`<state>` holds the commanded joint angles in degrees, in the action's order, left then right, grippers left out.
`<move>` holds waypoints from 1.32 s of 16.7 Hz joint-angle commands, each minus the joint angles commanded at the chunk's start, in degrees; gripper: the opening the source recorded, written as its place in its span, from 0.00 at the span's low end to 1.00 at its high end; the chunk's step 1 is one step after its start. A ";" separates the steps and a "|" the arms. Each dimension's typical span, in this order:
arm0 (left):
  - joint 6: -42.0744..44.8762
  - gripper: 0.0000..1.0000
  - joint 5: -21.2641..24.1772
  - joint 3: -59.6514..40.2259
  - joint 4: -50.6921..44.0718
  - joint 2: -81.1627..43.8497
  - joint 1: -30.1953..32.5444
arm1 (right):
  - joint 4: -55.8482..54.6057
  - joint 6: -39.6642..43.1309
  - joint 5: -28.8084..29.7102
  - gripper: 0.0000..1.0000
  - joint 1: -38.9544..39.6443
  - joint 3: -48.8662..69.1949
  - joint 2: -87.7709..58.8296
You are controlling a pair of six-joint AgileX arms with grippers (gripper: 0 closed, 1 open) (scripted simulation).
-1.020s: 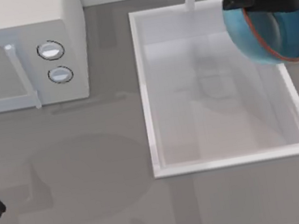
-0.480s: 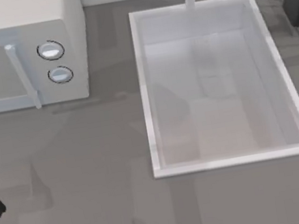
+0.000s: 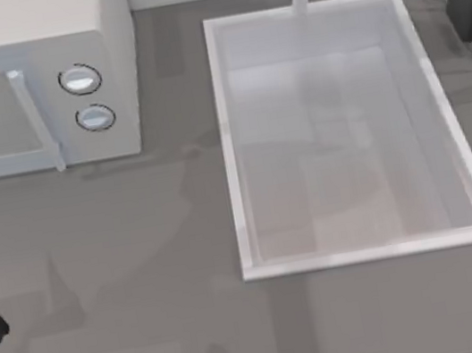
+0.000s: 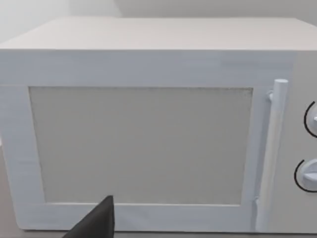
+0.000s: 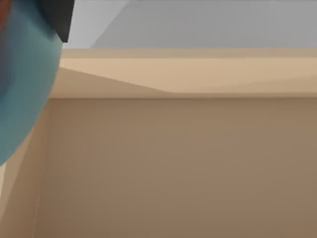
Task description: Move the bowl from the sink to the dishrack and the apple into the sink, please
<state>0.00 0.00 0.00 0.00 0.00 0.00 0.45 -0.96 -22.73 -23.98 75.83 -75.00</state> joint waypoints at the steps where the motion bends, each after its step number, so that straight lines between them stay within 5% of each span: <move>1: 0.00 1.00 0.00 0.00 0.00 0.00 0.00 | 0.00 0.00 0.00 0.00 0.00 0.00 0.00; 7: 0.00 1.00 0.00 0.00 0.00 0.00 0.00 | -3.83 -0.05 0.54 0.00 0.80 -1.18 -2.83; 22: 0.00 1.00 0.00 0.00 0.00 0.00 0.00 | -47.48 0.03 6.82 0.00 6.37 -19.68 -27.87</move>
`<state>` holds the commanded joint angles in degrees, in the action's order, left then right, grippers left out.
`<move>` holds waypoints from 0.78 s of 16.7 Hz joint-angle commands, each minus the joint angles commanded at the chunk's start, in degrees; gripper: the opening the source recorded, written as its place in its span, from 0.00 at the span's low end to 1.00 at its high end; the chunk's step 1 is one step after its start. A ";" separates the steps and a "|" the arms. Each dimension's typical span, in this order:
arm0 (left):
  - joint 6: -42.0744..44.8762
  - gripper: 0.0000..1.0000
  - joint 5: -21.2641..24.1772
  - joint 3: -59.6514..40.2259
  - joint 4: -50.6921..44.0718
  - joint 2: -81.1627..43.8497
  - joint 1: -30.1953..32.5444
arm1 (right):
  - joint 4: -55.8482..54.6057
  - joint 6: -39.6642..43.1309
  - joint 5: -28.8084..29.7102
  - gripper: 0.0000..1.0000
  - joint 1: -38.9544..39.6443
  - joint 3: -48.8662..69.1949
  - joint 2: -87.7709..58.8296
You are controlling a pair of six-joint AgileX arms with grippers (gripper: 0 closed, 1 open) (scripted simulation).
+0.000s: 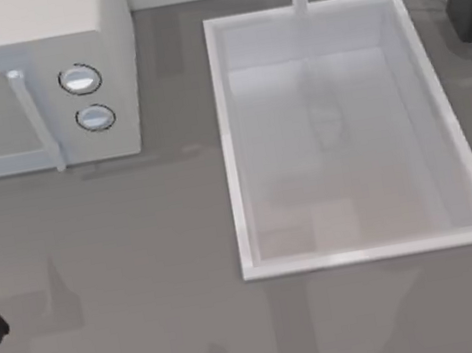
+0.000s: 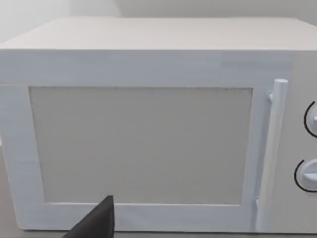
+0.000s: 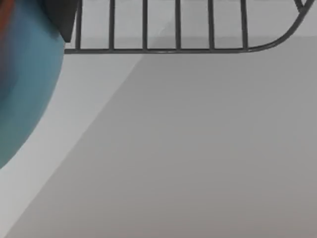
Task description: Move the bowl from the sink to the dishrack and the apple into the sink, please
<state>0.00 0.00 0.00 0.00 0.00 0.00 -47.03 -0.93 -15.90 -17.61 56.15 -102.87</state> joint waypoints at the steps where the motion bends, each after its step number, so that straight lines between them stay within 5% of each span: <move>1: 0.00 1.00 0.00 0.00 0.00 0.00 0.00 | -0.13 0.00 0.02 0.00 0.03 -0.08 -0.09; 4: 0.00 1.00 0.00 0.00 0.00 0.00 0.00 | -0.13 0.00 0.02 0.00 0.03 -0.08 -0.09; 13: 0.00 1.00 0.00 0.00 0.00 0.00 0.00 | -0.13 0.00 0.02 0.68 0.03 -0.08 -0.09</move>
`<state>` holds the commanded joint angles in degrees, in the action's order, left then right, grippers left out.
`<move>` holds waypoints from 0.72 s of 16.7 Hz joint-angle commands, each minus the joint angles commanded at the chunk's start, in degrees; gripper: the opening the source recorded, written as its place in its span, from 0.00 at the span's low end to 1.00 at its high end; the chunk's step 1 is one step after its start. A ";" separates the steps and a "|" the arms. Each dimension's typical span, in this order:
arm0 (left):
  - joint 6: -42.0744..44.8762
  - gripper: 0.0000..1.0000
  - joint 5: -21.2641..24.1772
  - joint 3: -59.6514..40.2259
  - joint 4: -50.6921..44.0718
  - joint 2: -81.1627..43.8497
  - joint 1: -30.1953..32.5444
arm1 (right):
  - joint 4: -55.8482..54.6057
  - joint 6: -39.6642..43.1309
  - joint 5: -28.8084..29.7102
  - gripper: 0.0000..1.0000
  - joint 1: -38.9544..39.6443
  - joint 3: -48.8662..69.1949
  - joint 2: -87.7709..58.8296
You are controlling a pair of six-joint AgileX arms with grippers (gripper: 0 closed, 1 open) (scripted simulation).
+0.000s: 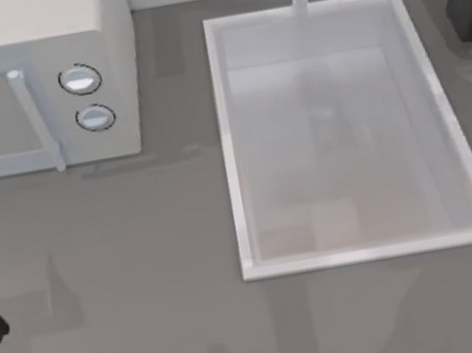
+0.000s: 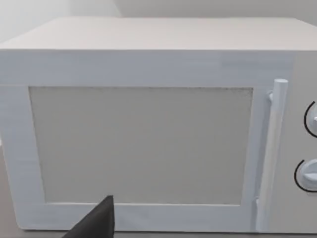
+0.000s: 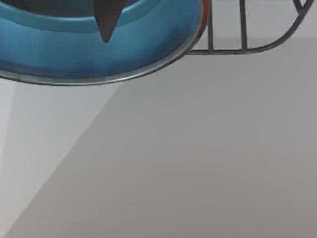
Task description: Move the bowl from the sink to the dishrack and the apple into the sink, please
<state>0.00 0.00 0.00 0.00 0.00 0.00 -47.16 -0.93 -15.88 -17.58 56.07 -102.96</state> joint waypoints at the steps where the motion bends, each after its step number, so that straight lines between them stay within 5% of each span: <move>1: 0.00 1.00 0.00 0.00 0.00 0.00 0.00 | 0.00 0.00 0.00 0.75 0.00 0.00 0.00; 4: 0.00 1.00 0.00 0.00 0.00 0.00 0.00 | 0.00 0.00 0.00 0.98 0.00 0.00 0.00; 12: 0.00 1.00 0.00 0.00 0.00 0.00 0.00 | 0.00 0.00 0.00 1.00 0.00 0.00 0.00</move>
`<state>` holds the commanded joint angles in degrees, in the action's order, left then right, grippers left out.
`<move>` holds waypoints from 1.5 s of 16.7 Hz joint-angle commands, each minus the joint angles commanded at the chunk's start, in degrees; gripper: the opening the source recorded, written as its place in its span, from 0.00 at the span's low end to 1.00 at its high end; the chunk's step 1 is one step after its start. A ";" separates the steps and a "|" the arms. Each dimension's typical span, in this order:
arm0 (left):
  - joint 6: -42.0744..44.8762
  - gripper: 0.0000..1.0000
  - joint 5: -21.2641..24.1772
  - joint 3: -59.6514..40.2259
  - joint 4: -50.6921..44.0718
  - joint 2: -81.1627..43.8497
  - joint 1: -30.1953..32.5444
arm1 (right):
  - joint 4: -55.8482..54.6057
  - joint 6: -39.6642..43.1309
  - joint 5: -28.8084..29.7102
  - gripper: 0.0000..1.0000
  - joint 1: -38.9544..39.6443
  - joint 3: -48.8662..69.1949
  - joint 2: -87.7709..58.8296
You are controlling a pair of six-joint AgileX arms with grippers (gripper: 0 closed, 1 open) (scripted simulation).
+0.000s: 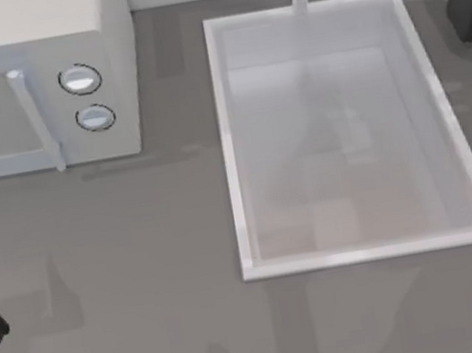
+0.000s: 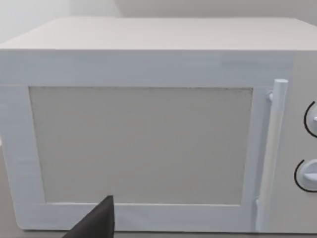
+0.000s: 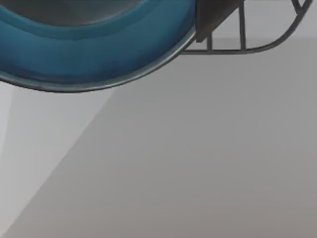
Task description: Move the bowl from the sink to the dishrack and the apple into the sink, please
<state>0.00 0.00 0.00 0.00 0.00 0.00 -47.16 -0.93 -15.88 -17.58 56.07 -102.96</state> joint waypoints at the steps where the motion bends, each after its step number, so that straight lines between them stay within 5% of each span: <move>1: 0.00 1.00 0.00 0.00 0.00 0.00 0.00 | 0.01 0.00 0.00 1.00 -0.11 0.02 0.02; 9: 0.00 1.00 0.00 0.00 0.00 0.00 0.00 | 7.22 -0.12 2.08 1.00 2.61 -7.86 15.61; 25: 0.00 1.00 0.00 0.00 0.00 0.00 0.00 | 42.22 0.42 14.02 1.00 15.69 -50.00 92.09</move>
<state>0.00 0.00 0.00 0.00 0.00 0.00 -4.94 -0.51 -1.86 -1.89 6.07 -10.87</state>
